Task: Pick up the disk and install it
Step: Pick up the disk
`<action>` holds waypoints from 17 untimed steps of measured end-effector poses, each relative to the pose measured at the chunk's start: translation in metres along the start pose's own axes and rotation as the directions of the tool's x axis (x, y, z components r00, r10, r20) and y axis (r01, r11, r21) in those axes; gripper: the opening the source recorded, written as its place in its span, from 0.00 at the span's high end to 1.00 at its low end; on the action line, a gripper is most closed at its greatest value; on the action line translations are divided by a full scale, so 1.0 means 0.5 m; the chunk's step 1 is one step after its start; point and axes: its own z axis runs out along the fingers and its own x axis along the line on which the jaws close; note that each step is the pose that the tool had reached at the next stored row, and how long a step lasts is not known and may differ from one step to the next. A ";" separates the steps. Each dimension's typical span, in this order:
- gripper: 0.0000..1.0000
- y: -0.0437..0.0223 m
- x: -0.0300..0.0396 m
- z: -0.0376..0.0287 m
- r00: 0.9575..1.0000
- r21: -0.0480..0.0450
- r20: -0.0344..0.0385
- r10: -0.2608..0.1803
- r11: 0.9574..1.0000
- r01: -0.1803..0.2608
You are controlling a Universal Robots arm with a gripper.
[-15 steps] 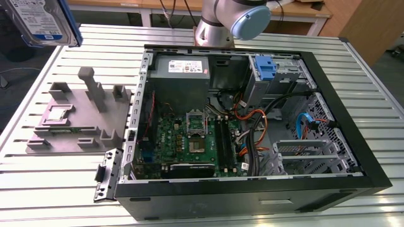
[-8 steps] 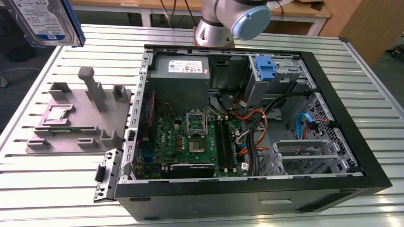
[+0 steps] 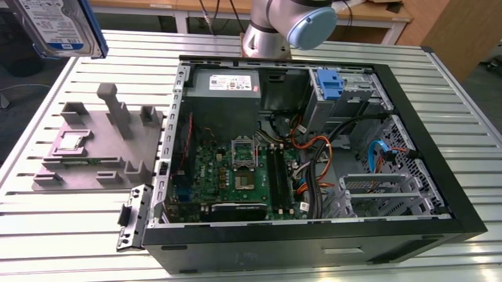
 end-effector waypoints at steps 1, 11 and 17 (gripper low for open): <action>0.65 -0.001 0.000 0.000 1.000 0.000 0.000 0.000 1.000 0.000; 0.65 -0.003 0.000 0.000 1.000 0.000 0.000 0.000 1.000 0.000; 0.65 -0.016 0.000 -0.001 1.000 0.000 0.000 0.000 1.000 0.000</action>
